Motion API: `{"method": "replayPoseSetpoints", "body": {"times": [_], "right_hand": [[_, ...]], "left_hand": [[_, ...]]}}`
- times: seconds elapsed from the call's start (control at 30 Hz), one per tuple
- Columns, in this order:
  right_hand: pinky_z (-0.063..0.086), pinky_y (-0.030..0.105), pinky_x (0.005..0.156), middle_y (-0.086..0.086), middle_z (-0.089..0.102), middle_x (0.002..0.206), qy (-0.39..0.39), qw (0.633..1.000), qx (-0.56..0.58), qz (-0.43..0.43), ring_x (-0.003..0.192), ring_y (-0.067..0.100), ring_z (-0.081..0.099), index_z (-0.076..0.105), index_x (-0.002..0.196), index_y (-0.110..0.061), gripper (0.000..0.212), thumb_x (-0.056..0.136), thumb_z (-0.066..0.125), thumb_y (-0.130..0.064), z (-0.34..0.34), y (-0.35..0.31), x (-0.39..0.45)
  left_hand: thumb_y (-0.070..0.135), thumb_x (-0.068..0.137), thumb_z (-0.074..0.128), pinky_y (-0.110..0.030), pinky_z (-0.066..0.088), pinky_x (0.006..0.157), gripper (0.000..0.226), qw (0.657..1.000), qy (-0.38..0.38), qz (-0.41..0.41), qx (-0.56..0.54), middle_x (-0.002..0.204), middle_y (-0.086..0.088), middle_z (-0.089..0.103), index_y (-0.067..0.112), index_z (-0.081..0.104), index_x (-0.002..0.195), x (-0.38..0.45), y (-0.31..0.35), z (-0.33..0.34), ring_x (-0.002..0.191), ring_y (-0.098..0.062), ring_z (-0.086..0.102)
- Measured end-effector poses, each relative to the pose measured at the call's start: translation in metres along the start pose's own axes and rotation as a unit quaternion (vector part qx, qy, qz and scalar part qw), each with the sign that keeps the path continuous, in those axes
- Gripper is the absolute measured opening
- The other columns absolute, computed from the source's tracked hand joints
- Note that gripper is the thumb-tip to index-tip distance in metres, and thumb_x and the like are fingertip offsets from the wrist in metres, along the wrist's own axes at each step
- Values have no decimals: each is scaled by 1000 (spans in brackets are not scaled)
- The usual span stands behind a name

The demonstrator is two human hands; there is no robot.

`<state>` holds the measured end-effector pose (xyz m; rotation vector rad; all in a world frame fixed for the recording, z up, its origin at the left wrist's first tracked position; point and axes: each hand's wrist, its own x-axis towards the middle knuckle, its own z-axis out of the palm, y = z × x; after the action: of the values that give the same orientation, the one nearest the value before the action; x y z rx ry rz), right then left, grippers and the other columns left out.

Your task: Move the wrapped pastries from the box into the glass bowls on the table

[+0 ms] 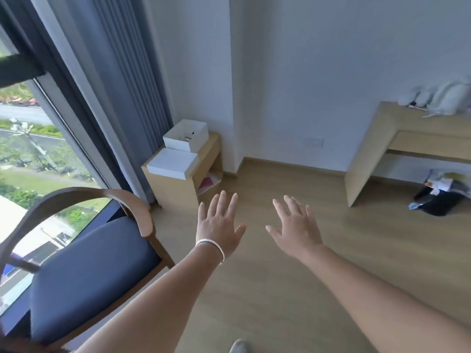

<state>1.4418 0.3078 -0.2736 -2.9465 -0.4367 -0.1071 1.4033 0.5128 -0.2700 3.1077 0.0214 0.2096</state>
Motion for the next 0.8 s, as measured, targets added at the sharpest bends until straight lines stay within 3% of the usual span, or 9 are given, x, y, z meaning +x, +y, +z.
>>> {"method": "replayPoseSetpoints", "body": {"times": [0.43,0.8], "right_hand": [[7,46,120,8,12,162,-10,999,-12,50,148,23,7,16,153,-27,72,93,41,-58,21,65,206],[8,47,120,9,13,161,-12,999,-2,37,148,24,8,16,154,-25,73,93,41,-57,29,88,383]], "left_hand": [[63,92,23,-50,-3,116,77,999,-1,40,-6,161,-5,-5,27,-14,149,246,-4,59,146,-22,-6],[64,91,25,-51,4,116,78,1000,5,30,3,160,-6,5,26,-8,150,415,-38,81,146,-22,2]]}}
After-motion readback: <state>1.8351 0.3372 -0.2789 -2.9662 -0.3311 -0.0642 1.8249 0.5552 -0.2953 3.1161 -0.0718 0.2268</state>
